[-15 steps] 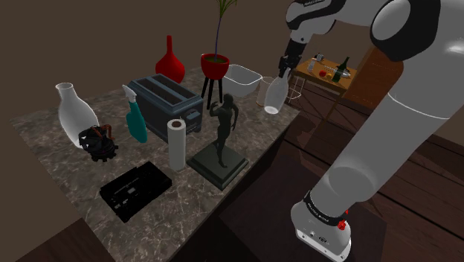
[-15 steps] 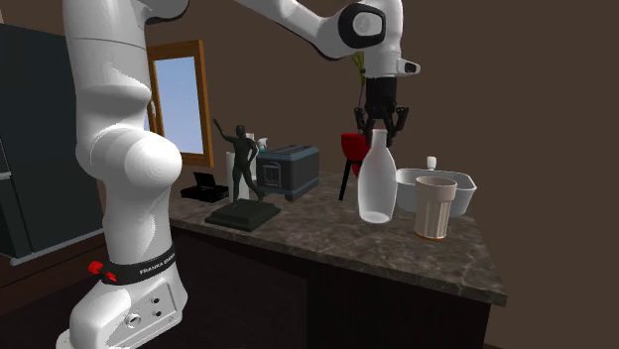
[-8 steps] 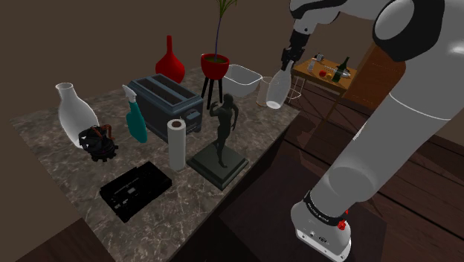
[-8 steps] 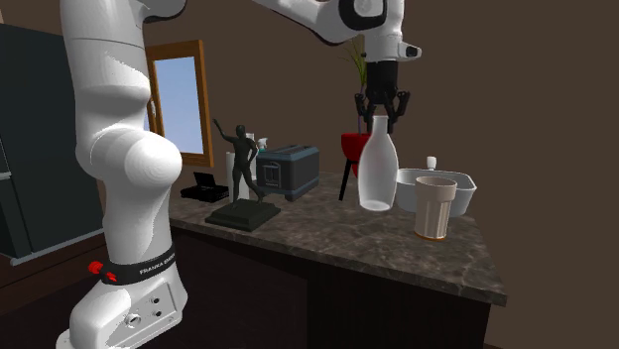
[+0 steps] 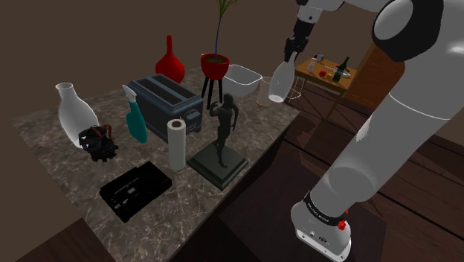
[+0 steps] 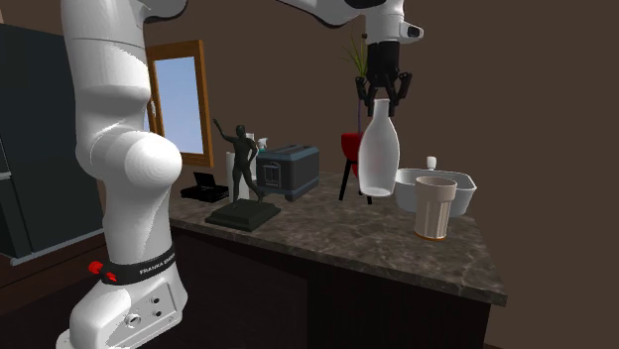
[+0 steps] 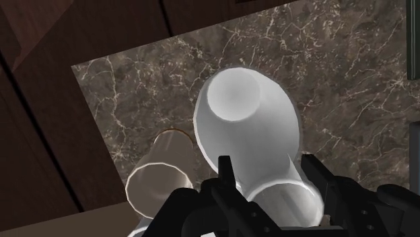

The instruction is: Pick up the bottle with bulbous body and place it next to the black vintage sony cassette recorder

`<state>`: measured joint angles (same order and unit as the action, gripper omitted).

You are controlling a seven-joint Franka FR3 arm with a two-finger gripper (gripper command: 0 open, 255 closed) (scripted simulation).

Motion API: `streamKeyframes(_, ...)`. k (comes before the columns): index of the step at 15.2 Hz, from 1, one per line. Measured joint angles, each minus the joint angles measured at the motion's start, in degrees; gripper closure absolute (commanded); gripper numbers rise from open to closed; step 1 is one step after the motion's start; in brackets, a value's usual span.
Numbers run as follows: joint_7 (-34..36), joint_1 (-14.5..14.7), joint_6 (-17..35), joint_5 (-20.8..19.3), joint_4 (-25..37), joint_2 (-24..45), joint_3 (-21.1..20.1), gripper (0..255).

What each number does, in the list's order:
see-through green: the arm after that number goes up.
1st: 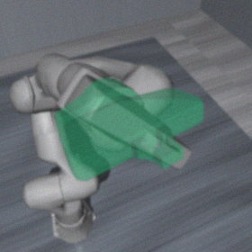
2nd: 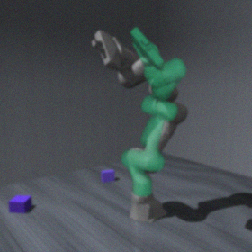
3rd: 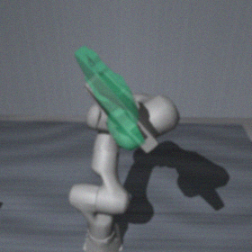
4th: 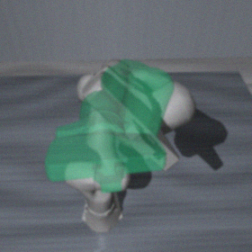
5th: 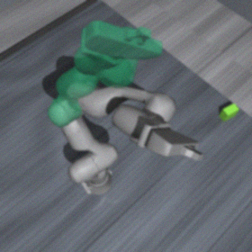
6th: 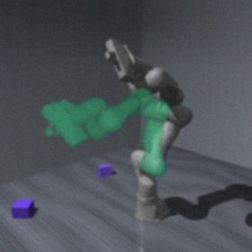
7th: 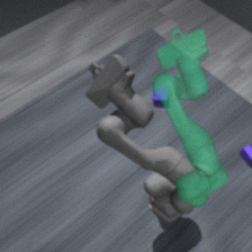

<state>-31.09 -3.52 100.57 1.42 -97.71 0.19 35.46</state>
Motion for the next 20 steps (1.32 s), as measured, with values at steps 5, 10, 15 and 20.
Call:
streamKeyframes(5, -0.3, -0.2, -4.1, 0.5, 4.8, 0.9, 0.2, 255)
streamKeyframes(10, -0.6, -0.5, -8.3, 1.1, 9.8, 1.9, 0.4, 255)
streamKeyframes(15, -1.2, -1.0, -12.6, 2.2, 15.4, 3.6, 0.8, 255)
streamKeyframes(20, -2.1, -2.0, -17.4, 3.9, 22.4, 6.2, 1.3, 255)
